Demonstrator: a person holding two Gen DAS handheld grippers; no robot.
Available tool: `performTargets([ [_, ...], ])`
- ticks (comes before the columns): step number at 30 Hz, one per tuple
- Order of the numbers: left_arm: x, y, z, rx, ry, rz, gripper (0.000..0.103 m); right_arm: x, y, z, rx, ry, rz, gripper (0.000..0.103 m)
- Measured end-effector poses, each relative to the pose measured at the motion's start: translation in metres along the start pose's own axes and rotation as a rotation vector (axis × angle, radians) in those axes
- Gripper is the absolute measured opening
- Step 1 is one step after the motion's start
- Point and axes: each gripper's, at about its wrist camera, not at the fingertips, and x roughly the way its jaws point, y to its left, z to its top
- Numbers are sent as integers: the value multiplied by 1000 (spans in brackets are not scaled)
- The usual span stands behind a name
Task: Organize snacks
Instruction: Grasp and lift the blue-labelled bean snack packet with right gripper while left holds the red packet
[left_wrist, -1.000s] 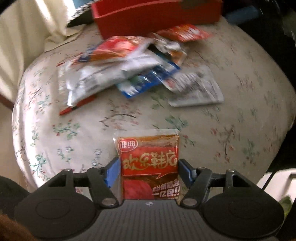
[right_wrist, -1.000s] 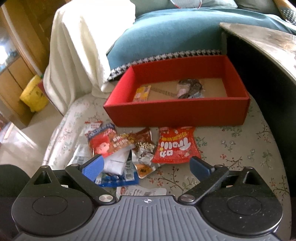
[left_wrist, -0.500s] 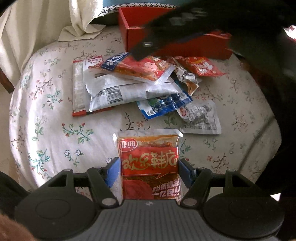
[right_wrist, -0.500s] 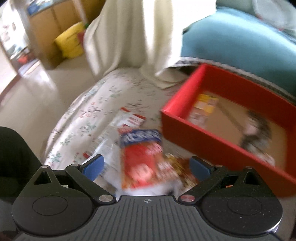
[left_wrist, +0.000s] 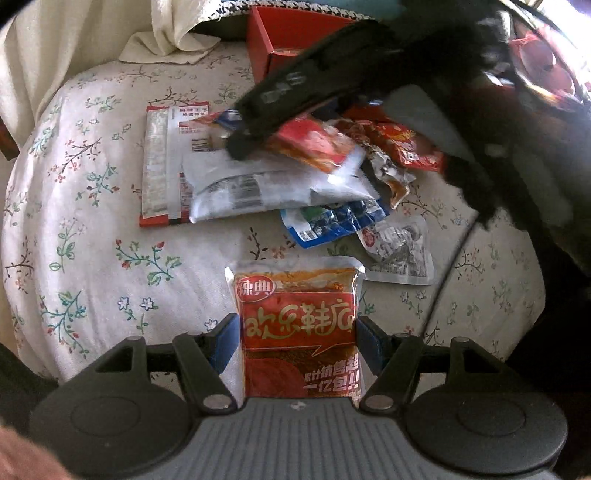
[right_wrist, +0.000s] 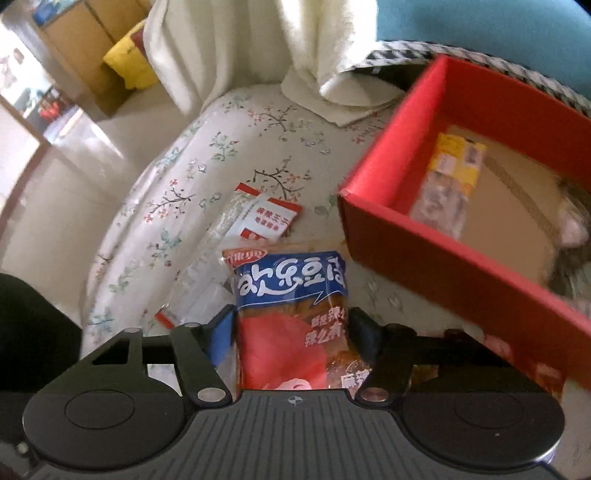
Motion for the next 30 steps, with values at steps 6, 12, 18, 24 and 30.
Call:
performTargets([
  [6,1,-3,-1,18,-1,8,60,-41,-9,-38,44,-54,-8,67],
  [12,1,-6,2,20,-5,10,60,-71,-26,-75,155,-137,-5,66],
  [18,-9,-9,16,30,-64,21,60,-89,-30,-82,188,-237,13,66],
  [24,-22,-1,28,18,-119,53,60,-89,-29,-86,186,-234,19,66],
  [30,-19,3,28,12,-110,69,60,-68,-16,-92,128,-149,1,62],
])
